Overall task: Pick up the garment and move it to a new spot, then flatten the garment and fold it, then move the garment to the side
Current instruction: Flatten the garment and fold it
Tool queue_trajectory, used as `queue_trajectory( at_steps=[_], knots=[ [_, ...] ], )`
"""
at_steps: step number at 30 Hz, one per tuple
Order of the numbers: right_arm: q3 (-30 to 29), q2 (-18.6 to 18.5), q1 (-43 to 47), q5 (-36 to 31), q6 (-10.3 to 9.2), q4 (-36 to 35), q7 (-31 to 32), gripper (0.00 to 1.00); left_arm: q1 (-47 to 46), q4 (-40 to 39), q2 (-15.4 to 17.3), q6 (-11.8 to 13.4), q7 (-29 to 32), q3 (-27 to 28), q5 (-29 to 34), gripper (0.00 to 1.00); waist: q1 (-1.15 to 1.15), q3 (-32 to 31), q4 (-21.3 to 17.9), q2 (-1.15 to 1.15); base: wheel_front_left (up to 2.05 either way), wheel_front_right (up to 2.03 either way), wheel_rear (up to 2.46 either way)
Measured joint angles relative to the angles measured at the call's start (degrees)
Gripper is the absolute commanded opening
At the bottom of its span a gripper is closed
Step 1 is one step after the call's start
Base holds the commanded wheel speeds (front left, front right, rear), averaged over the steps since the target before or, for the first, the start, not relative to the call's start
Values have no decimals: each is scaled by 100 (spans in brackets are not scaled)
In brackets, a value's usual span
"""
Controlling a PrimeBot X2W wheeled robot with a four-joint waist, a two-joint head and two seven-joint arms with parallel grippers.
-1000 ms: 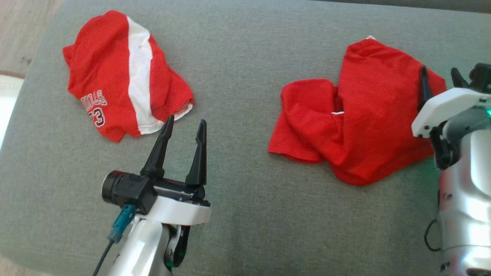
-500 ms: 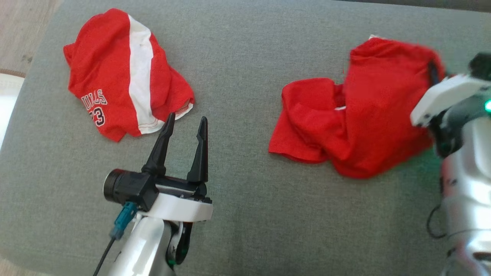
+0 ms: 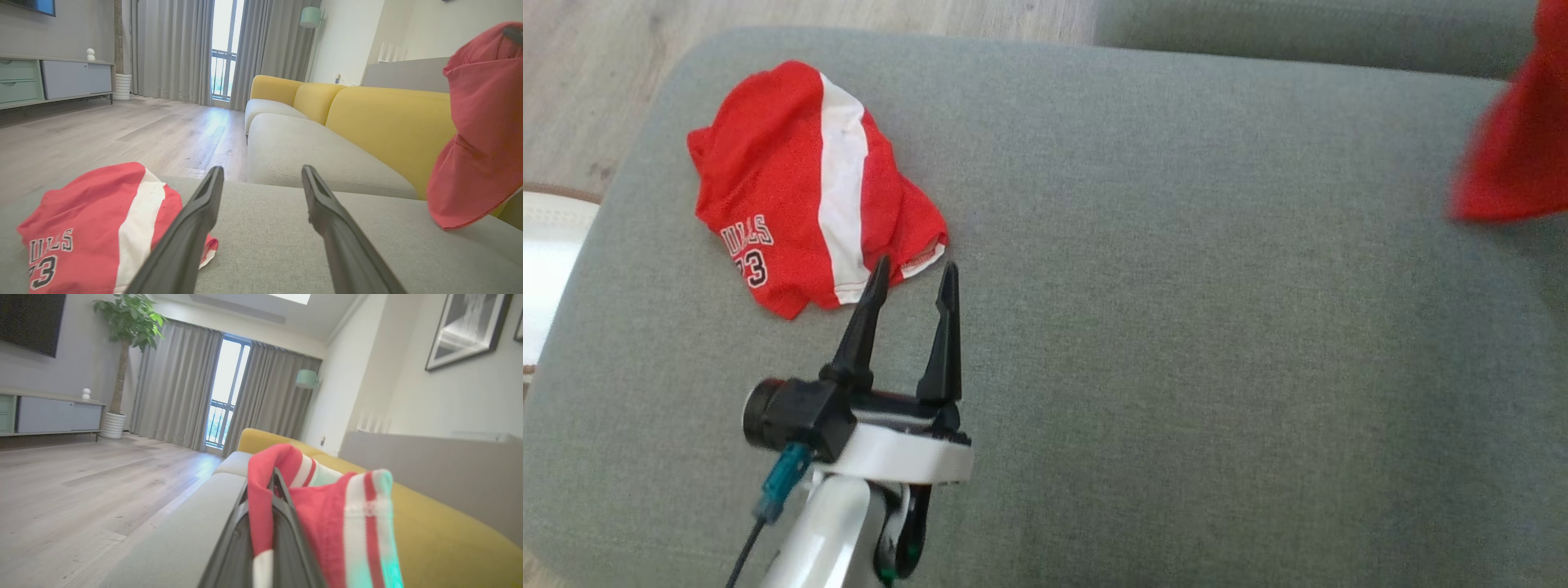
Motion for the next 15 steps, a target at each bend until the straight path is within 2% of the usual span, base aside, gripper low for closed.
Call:
queue_trajectory(
  at_steps=[6,9,10,11,15],
  knots=[
    [1656,45,78,-145,0,-122,-70,0,281,5,3,-3,0,16,0,100,-1,-200,51,0,0,0,0],
    [2561,177,360,-66,0,99,31,0,279,22,4,-11,0,-31,0,100,0,-214,117,0,0,0,0],
    [2862,263,530,16,0,265,78,95,280,60,3,-36,0,-60,0,100,0,-216,144,0,0,0,0],
    [3163,363,721,160,0,459,119,100,280,109,3,-56,0,-83,0,100,0,-217,171,0,0,0,0],
    [4401,787,1545,1037,0,1056,197,100,280,250,4,-58,0,-111,2,100,0,-243,261,0,0,0,0]
  ],
)
